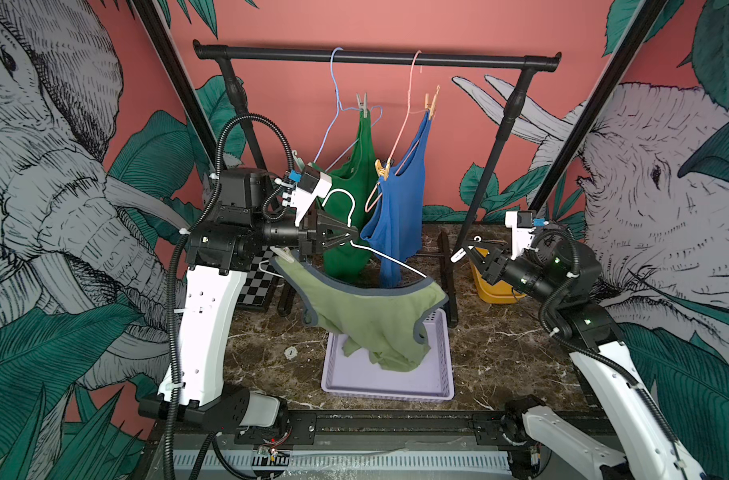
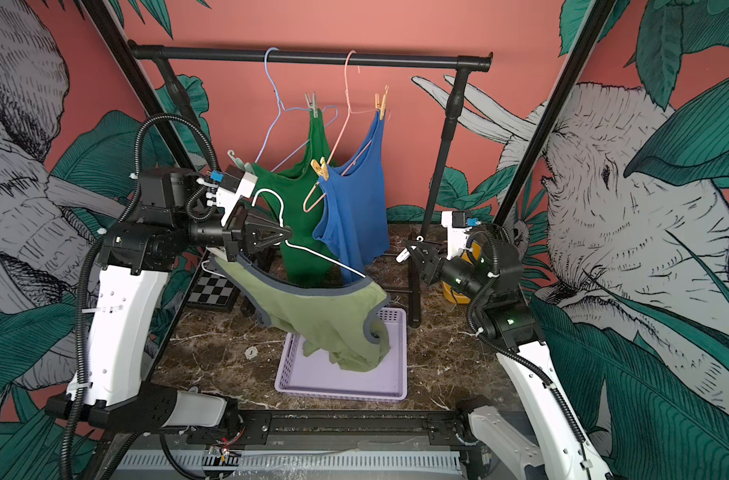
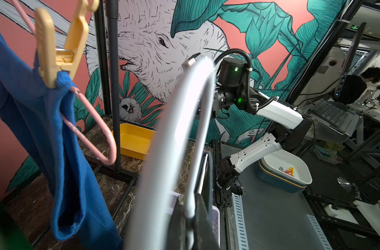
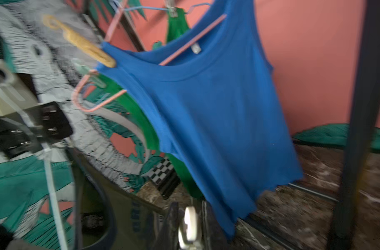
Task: Remove the clothespins securing tank tops to the hanger
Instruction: Place the clothespin in the storage box.
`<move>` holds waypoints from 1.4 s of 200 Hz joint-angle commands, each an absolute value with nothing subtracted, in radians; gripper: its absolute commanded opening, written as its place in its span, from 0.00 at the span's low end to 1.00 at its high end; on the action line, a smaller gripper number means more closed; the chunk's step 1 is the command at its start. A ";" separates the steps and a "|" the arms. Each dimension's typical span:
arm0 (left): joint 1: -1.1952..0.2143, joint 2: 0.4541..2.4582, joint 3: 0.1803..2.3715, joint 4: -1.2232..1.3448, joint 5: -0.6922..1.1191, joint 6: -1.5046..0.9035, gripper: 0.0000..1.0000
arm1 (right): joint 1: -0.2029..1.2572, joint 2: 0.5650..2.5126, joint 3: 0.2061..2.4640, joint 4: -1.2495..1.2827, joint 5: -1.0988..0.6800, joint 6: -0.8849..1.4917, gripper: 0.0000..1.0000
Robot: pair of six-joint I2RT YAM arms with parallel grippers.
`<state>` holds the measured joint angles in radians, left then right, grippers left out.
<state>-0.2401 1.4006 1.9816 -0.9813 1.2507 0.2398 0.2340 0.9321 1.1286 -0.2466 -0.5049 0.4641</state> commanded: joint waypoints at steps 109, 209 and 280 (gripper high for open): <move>-0.262 1.329 1.879 -0.882 1.253 0.184 0.00 | -0.095 1.463 1.161 -0.362 -0.010 0.348 0.00; -0.264 1.303 1.841 -0.853 1.261 0.172 0.00 | -0.104 1.757 1.265 -0.423 0.006 0.288 0.06; -0.267 1.312 1.821 -0.787 1.283 0.107 0.00 | -0.104 1.846 1.269 -0.433 -0.006 0.286 0.30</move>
<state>-0.2604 1.3216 1.8240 -0.8421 1.2427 0.1425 -0.0994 1.8294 1.2469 -0.4267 -0.0116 0.2840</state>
